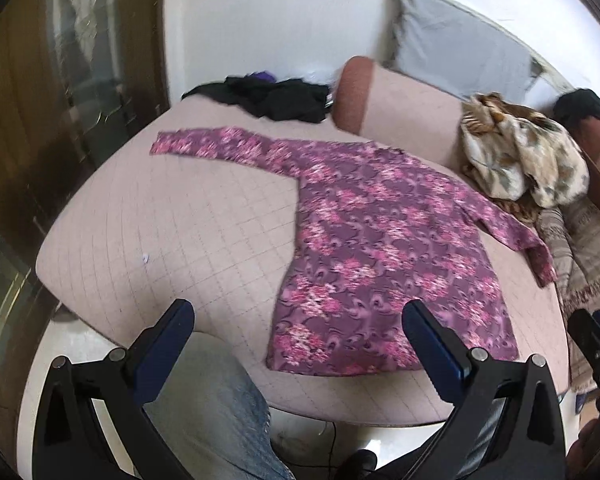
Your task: Fold small clothes
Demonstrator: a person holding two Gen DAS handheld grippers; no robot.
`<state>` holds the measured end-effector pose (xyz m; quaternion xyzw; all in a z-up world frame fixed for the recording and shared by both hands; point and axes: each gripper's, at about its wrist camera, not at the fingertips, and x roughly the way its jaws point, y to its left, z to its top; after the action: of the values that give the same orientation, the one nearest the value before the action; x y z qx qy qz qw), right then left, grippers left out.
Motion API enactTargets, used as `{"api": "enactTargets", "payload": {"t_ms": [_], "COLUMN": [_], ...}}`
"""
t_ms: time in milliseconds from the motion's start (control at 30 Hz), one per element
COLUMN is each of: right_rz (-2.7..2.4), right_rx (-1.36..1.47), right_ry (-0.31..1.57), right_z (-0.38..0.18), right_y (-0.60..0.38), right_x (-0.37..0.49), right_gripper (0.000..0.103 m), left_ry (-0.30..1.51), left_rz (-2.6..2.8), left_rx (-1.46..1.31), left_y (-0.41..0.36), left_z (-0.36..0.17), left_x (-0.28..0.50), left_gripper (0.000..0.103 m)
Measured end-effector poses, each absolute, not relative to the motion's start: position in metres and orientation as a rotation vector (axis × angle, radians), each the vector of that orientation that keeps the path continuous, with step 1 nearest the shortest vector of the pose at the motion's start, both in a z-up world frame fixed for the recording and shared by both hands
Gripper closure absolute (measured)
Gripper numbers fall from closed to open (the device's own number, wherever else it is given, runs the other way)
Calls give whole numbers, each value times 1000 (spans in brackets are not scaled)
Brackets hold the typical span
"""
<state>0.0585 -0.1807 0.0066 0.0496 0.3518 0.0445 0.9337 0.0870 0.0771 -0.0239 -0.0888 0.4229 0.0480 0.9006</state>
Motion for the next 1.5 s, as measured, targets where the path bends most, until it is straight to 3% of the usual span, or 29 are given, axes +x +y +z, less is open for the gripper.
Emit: {"api": "enactTargets", "payload": {"t_ms": [600,833,967,1100,1267,1500], "right_rz": [131,251,351,431,436,374], "right_rx": [76,108,108,102,100,89], "right_ry": [790,837,881,938,921,945], "right_z": [-19,-34,-48,-65,-78,-110], "right_y": [-151,-119,-87,-53,-29,-39], "right_x": [154,211,255,310,352,367], "right_gripper": [1,2,5,17,18,18], "left_ry": [910,914,949,981,944,1064], "left_rz": [179,222,268,292,371,480], "left_rx": [-199,-297,-372,-593,-755,-806], "left_y": [117,166,211,271,354,409], "left_z": [-52,-68,-93,-119,-154,-215], "left_x": [158,201,250,300,383,474], "left_gripper": [0,0,0,0,0,1]}}
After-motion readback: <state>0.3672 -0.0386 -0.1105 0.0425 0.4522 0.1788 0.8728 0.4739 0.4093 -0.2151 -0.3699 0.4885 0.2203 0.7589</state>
